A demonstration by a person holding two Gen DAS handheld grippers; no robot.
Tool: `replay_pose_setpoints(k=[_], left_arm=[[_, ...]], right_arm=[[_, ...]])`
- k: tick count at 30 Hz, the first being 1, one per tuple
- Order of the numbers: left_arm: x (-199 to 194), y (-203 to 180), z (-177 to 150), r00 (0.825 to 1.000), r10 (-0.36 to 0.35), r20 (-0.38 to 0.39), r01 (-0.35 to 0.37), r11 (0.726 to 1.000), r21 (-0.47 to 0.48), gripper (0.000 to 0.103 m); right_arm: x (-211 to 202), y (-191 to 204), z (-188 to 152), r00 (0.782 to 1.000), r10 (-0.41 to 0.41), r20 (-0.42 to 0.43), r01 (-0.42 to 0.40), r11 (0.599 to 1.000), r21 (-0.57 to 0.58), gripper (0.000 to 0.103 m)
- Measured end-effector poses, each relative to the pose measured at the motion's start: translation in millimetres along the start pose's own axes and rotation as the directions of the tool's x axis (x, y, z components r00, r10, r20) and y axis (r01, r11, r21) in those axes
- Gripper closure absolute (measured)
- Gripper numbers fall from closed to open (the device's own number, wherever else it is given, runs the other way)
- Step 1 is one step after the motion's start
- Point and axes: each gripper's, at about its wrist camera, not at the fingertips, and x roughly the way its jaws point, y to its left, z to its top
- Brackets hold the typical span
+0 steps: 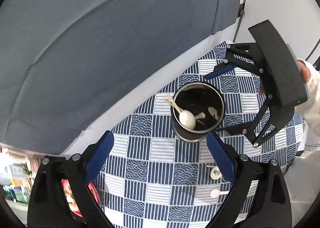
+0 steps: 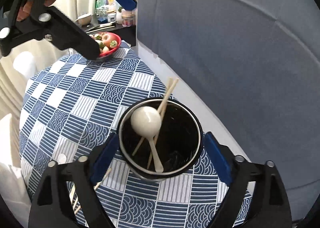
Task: Organize utensils
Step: 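Open both tools to release the bear-print spoon in the cup, then move both tools away from the cup down toward the white plastic spoon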
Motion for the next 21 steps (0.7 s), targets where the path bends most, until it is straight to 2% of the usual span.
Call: replay_pose_setpoints(k=[7,9,13,21], left_arm=[[-13.4,-15.8,-30.8,1.000,-0.004,-0.009,0.004,0.999,-0.034,0.010],[-16.1,-19.7,-41.0,1.000,-0.014,-0.005,0.014,0.998,-0.059,0.010],[-18.2,-28.2,-59.0,1.000,-0.025,-0.011,0.024,0.995,-0.096,0.010],[-15.5,-57.6,-100.7,0.998,-0.051,-0.036,0.043,0.981,-0.189,0.009]], right_arm=[[-27.6,12.5,-13.2,0.996,-0.073,0.052,0.071,0.996,0.049,0.015],[-33.9,14.7,-18.0,0.997,-0.061,0.057,0.057,0.996,0.067,0.015],[-43.3,23.6,-28.5,0.994,-0.089,0.065,0.083,0.992,0.090,0.013],[-54.4,51.1,-55.4,0.996,-0.072,0.046,0.069,0.996,0.052,0.013]])
